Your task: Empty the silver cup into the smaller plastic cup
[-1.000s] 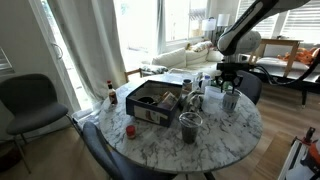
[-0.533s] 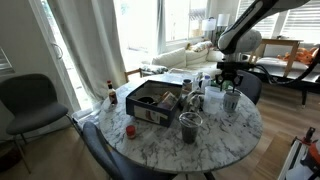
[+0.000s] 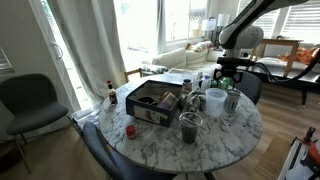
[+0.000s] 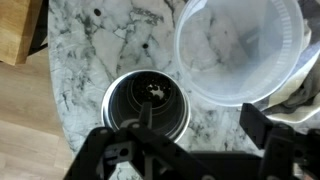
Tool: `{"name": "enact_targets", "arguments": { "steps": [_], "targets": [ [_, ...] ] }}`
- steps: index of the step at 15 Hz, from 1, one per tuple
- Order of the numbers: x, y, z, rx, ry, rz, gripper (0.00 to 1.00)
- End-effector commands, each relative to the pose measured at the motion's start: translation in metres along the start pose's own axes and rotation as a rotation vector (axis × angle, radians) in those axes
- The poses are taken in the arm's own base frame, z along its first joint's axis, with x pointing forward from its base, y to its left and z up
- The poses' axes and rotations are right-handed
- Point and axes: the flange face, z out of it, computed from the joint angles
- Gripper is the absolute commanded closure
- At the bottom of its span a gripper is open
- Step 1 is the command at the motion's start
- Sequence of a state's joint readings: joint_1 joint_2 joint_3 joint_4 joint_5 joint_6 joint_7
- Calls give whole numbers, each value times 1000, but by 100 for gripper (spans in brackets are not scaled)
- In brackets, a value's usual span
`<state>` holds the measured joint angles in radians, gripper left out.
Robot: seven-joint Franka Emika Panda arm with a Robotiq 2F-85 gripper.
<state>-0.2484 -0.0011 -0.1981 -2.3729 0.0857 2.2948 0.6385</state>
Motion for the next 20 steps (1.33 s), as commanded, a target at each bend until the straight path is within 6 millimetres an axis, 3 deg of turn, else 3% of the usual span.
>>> {"name": "enact_targets", "arguments": {
  "steps": [1, 6, 20],
  "targets": [
    [6, 6, -17, 61, -13, 26, 0],
    [18, 14, -12, 45, 2, 109, 0],
    [22, 10, 36, -85, 53, 320, 0]
  ]
}}
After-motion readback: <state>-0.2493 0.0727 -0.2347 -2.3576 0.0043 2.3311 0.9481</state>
